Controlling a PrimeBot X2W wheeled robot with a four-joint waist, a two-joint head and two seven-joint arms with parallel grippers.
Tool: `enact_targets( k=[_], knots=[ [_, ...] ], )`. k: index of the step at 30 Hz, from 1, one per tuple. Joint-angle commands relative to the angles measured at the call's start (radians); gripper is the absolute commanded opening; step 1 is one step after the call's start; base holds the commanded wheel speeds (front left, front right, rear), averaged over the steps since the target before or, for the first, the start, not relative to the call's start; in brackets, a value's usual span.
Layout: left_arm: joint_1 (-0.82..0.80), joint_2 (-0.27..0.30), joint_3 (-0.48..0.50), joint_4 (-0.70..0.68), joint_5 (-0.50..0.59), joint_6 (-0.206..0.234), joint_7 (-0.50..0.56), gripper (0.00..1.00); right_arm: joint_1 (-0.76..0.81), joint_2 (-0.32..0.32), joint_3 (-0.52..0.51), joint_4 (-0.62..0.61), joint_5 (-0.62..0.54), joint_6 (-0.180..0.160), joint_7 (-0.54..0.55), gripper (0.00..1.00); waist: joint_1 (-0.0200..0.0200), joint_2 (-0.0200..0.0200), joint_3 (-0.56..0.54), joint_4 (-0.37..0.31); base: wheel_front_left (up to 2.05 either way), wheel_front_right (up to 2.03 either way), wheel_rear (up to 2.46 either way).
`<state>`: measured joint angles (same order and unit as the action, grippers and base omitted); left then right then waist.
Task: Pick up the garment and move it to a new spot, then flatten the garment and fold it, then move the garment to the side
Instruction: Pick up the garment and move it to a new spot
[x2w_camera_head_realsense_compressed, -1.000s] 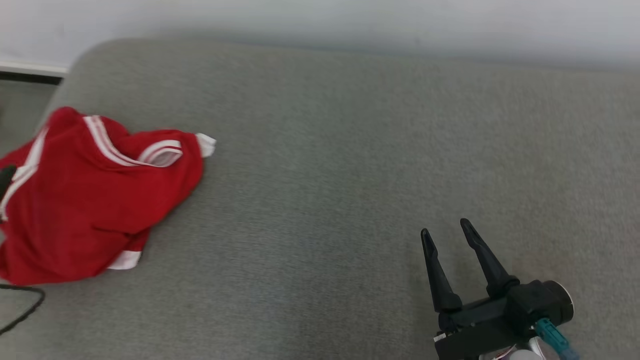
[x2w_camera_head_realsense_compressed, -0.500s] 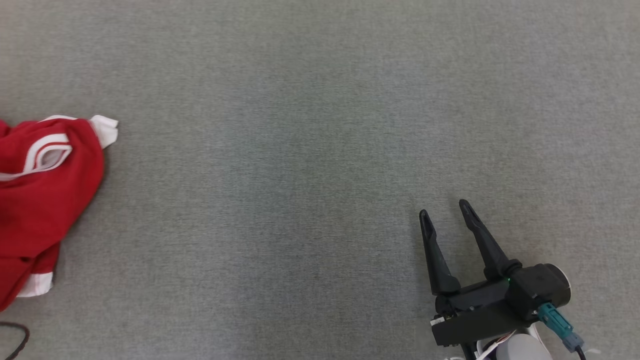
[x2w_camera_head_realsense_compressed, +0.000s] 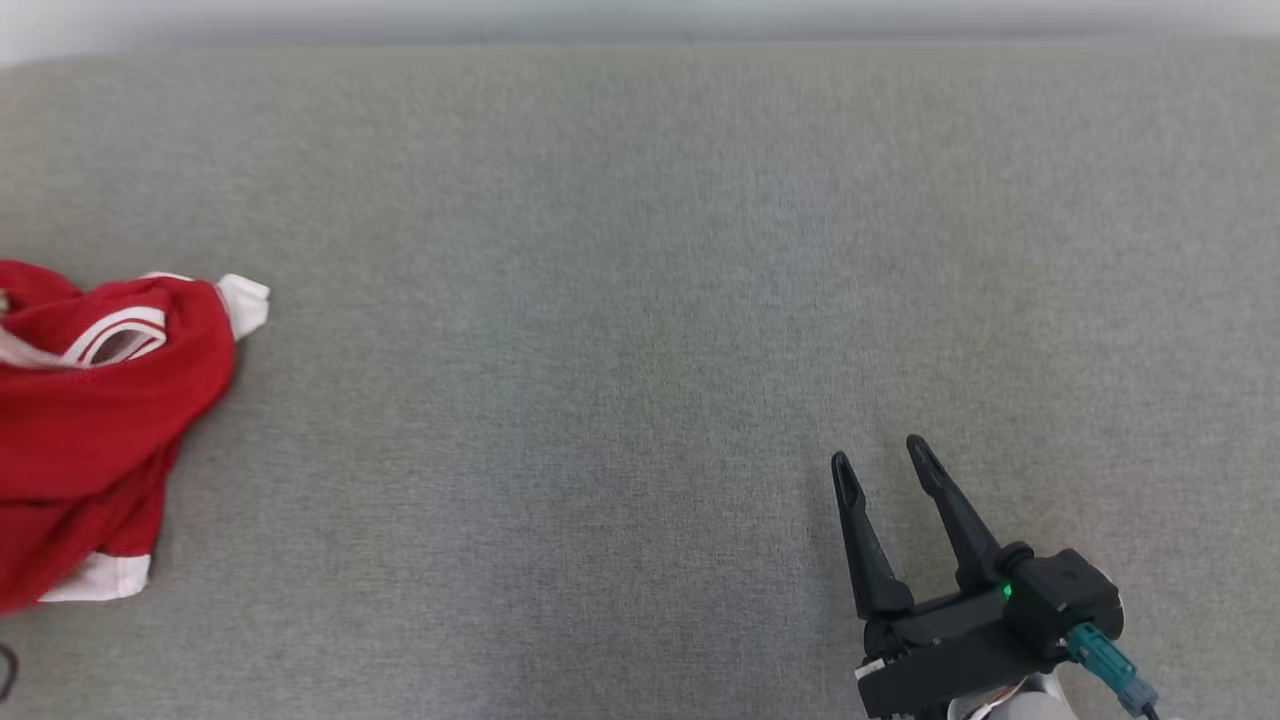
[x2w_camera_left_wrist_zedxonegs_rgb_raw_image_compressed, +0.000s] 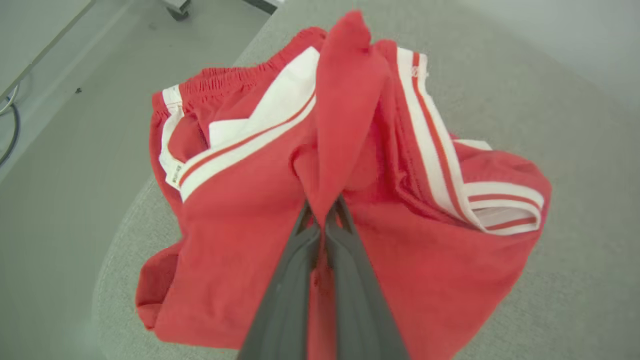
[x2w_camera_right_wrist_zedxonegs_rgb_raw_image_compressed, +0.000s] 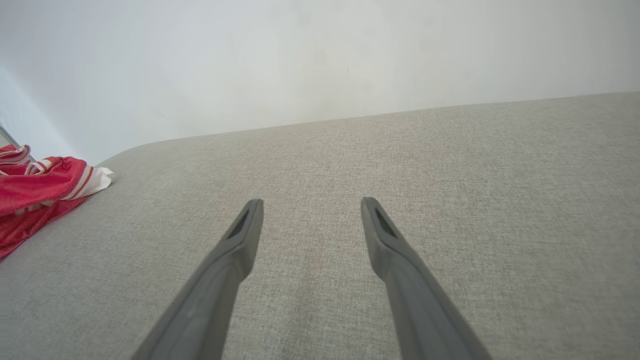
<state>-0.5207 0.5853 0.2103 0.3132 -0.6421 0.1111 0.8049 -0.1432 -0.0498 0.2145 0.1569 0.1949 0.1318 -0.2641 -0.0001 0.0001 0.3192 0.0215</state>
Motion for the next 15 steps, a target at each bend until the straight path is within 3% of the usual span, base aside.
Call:
enact_targets(
  k=[1, 5, 15],
  knots=[
    [-0.036, 0.001, 0.005, -0.023, -0.018, -0.013, -0.013, 0.0, 0.016, -0.001, 0.002, 0.007, 0.016, -0.002, 0.0, 1.0, 0.0001, -0.0001, -0.077, 0.022, 0.0, 0.0, 0.0],
    [-0.113, -0.008, -0.017, -0.076, -0.035, -0.04, -0.022, 0.0, 0.042, -0.001, -0.001, 0.018, 0.034, -0.002, -0.001, 1.0, 0.0001, -0.0001, -0.147, 0.034, 0.0, 0.0, 0.0],
    [-0.343, -0.155, -0.161, -0.178, -0.069, -0.085, -0.033, 0.0, 0.109, -0.001, -0.019, 0.029, 0.057, -0.002, -0.001, 1.0, 0.0001, -0.0001, -0.281, -0.01, 0.0, 0.0, 0.0]
  ],
)
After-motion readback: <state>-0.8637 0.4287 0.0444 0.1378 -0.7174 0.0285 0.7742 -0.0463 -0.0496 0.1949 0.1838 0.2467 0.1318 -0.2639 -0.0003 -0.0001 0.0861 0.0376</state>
